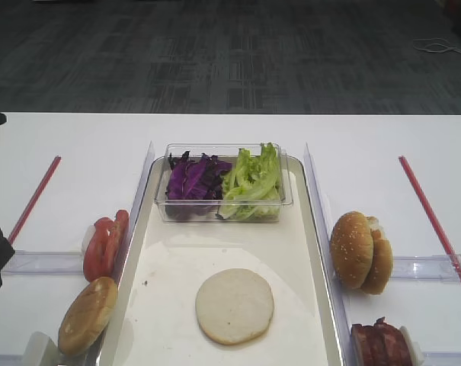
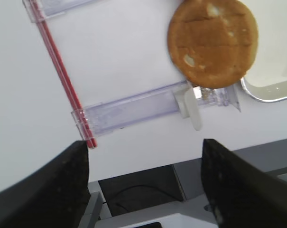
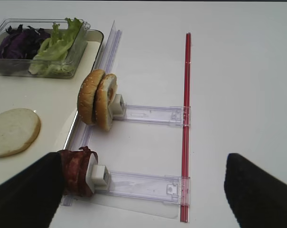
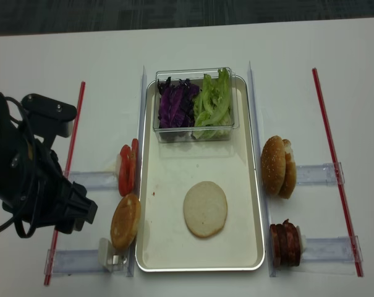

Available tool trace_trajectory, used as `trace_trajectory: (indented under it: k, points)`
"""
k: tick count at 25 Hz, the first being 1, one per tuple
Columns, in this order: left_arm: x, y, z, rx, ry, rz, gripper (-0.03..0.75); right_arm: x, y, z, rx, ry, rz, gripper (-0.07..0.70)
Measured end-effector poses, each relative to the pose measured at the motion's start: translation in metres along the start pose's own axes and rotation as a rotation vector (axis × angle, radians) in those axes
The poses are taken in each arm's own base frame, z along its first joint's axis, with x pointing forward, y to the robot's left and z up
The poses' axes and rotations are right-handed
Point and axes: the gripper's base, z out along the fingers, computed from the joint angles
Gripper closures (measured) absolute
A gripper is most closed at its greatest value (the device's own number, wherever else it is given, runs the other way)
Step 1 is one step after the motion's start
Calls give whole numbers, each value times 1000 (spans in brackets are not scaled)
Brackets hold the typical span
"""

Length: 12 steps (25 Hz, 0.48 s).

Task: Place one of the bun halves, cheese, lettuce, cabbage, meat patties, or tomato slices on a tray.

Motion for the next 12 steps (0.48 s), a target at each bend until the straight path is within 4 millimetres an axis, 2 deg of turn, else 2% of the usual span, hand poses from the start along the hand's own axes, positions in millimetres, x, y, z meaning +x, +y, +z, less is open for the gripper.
trace_trajectory:
  k: [5, 12]
  points:
    - [-1, 9, 1, -24, 1, -37, 211, 0, 0, 0, 0, 0, 0, -40]
    - [1, 32, 2, -41, 14, -114, 211, 0, 0, 0, 0, 0, 0, -40]
